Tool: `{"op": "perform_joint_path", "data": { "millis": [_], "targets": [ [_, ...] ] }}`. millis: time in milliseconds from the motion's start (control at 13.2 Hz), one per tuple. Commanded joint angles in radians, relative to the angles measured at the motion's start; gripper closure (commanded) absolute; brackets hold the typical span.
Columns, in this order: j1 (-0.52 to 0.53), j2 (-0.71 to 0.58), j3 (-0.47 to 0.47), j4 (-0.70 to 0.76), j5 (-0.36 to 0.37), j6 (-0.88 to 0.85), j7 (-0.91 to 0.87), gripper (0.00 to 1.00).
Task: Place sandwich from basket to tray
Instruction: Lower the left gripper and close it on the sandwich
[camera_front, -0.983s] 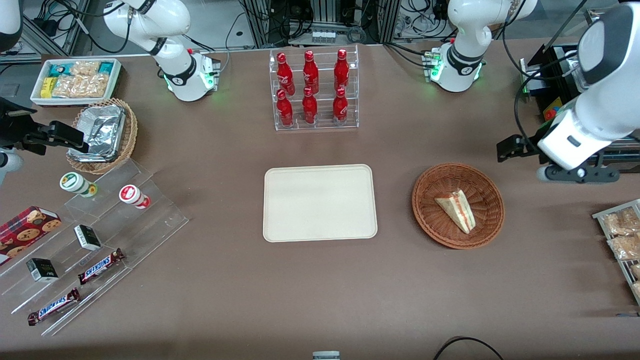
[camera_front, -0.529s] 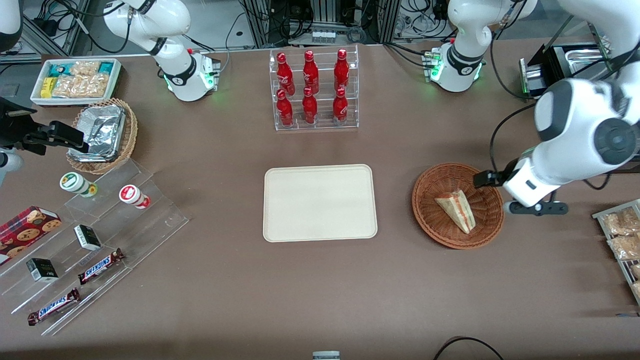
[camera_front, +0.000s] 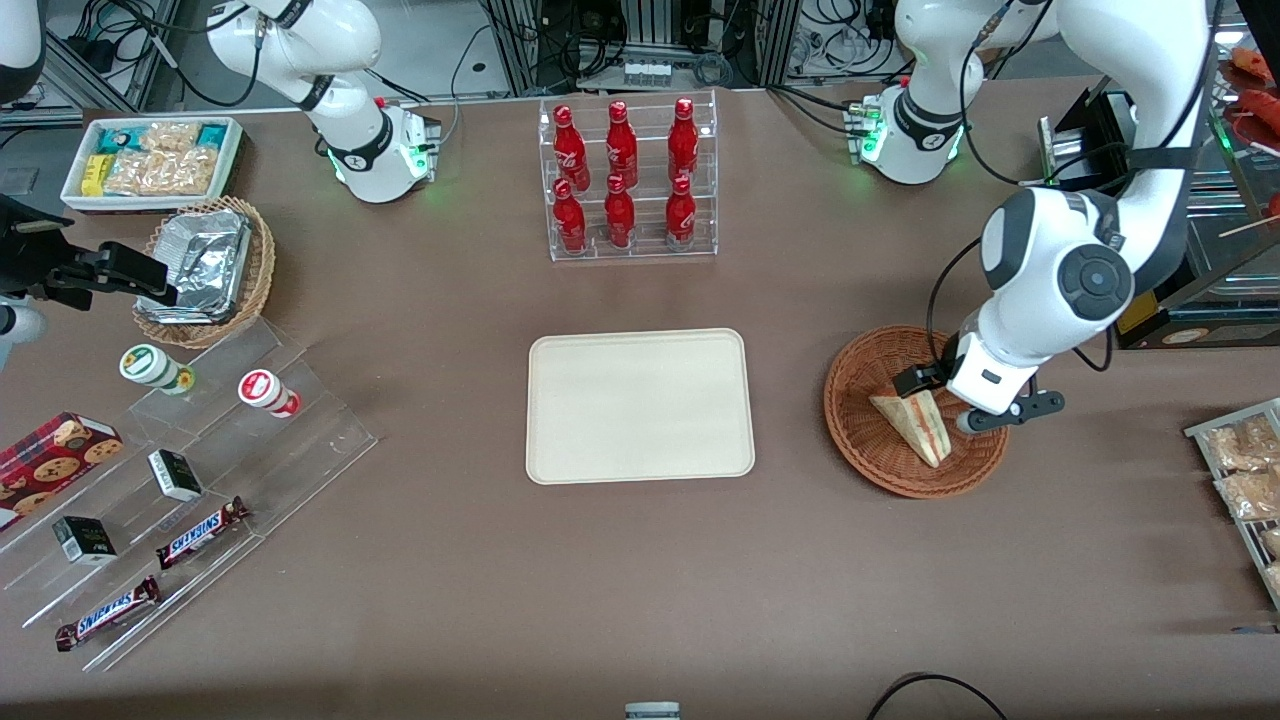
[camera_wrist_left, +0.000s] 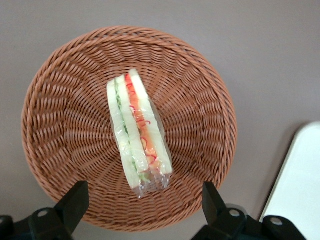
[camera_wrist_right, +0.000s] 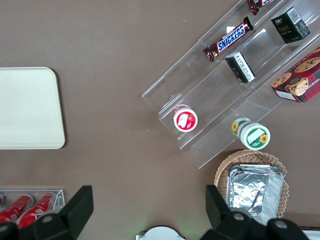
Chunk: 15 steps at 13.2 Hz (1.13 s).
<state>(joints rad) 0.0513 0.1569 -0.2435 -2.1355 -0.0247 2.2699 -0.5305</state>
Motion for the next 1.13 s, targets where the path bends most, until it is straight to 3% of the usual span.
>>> {"op": "perform_joint_path", "data": {
  "millis": [0, 303, 983, 1059],
  "targets": [
    [0.001, -0.043, 0.001, -0.061, -0.001, 0.053, -0.236, 0.00],
    [-0.002, -0.001, 0.001, -0.064, -0.001, 0.126, -0.505, 0.00],
    [-0.022, 0.125, 0.001, -0.064, 0.038, 0.218, -0.517, 0.00],
    [-0.022, 0.139, 0.003, -0.064, 0.049, 0.218, -0.517, 0.10]
  ]
}}
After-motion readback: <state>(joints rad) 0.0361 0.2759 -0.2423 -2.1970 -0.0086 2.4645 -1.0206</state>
